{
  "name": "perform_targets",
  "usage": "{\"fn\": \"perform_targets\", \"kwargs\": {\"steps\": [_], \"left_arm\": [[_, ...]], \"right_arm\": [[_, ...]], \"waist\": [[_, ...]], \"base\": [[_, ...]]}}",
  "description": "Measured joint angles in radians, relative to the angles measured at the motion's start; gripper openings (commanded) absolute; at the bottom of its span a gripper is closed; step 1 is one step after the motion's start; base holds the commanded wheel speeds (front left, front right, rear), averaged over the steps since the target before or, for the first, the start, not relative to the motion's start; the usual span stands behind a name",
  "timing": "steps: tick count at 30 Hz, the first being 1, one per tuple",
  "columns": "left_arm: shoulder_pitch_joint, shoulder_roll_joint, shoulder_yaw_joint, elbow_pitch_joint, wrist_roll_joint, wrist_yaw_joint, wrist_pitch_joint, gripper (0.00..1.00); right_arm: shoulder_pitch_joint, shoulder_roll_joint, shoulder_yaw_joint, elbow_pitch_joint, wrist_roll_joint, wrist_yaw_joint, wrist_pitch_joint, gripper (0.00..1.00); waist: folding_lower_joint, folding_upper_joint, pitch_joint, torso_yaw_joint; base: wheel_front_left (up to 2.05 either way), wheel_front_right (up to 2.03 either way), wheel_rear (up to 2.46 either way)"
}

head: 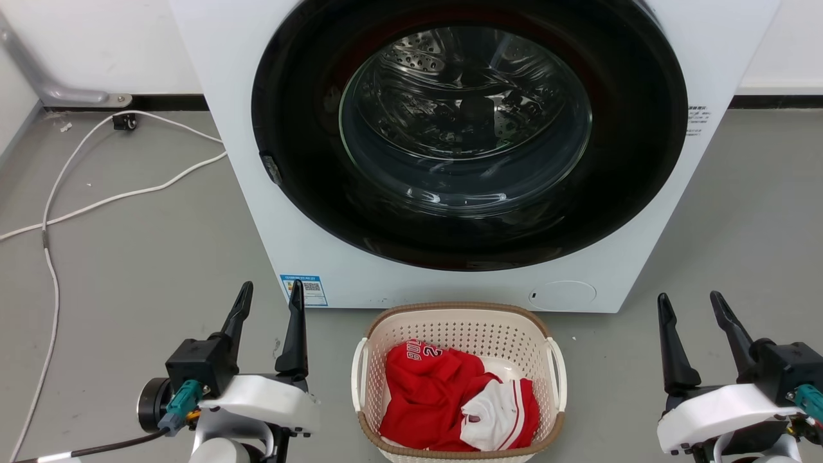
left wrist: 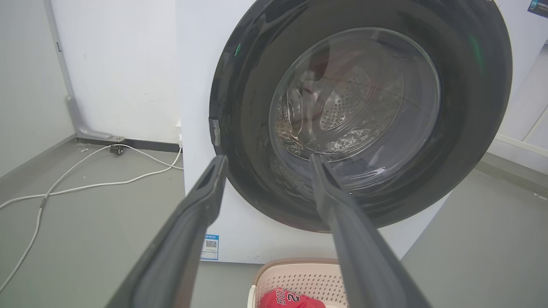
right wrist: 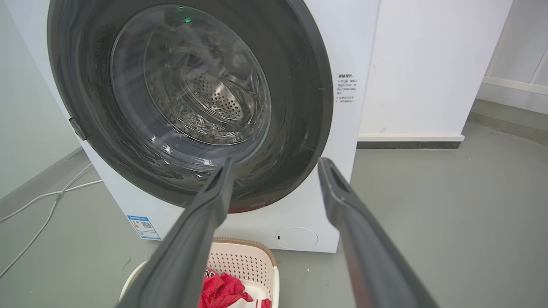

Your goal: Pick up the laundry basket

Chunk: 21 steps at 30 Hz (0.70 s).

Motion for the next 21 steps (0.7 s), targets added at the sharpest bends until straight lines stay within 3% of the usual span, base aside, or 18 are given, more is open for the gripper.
{"fn": "perform_targets", "kwargs": {"steps": [21], "left_arm": [[0.0,-0.006,-0.002,0.005,0.156,0.01,-0.04,1.0]], "right_arm": [[0.009,0.0,-0.003,-0.01,-0.142,0.0,-0.04,1.0]], "waist": [[0.0,0.0,0.002,0.002]], "base": [[0.0,0.0,0.0]]}}
